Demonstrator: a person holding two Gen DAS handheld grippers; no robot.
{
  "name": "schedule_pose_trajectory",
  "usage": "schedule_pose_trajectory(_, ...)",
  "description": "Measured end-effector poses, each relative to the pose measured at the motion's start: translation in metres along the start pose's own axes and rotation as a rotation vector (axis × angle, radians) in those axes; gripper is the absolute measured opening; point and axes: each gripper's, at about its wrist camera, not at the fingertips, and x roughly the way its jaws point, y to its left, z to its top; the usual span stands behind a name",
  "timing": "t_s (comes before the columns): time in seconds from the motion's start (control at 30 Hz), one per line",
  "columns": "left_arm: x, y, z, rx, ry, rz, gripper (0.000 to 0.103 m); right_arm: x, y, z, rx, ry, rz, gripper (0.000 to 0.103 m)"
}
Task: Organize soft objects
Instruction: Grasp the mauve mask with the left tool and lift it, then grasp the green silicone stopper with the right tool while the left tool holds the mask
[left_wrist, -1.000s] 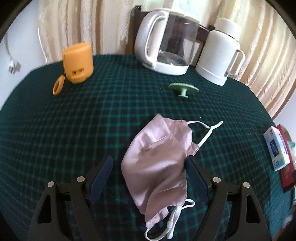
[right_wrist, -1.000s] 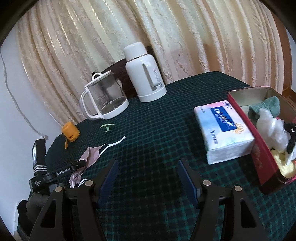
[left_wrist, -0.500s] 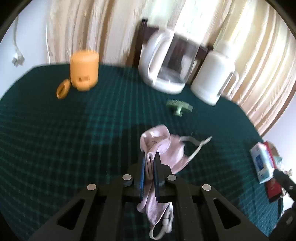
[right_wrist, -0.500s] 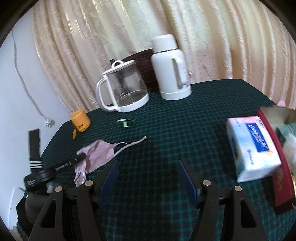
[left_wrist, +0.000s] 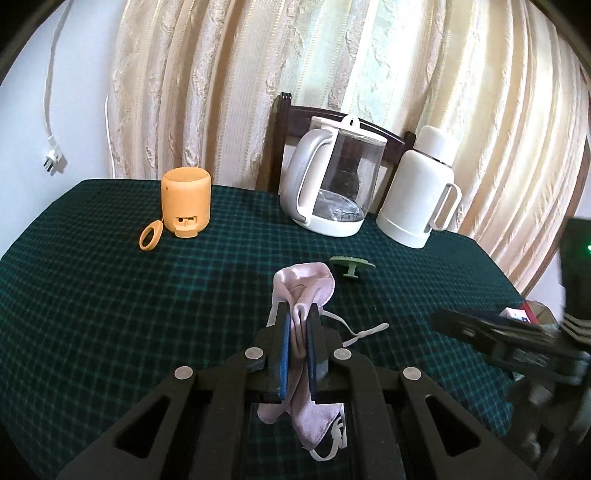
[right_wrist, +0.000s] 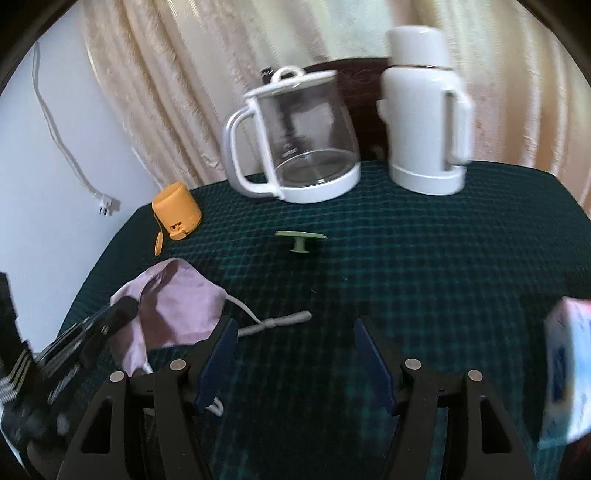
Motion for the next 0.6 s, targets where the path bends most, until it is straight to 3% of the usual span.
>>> schedule_pose_trajectory(0.13, 0.0, 0.002, -0.001, -0.005, -0.001, 0.004, 0.007, 0.035, 0.006, 0.015, -0.026, 0.048, 0.005, 0.069)
schedule_pose_trajectory(0.33, 0.003, 0.009, -0.001, -0.033, 0.015, 0.01, 0.007, 0.076, 0.008, 0.041, -0.089, 0.04, -0.067, 0.065)
schedule_pose_trajectory(0.6, 0.009, 0.016, -0.001, -0.05, 0.035, 0.011, 0.007, 0.113, -0.005, 0.076, -0.015, 0.063, 0.022, 0.061)
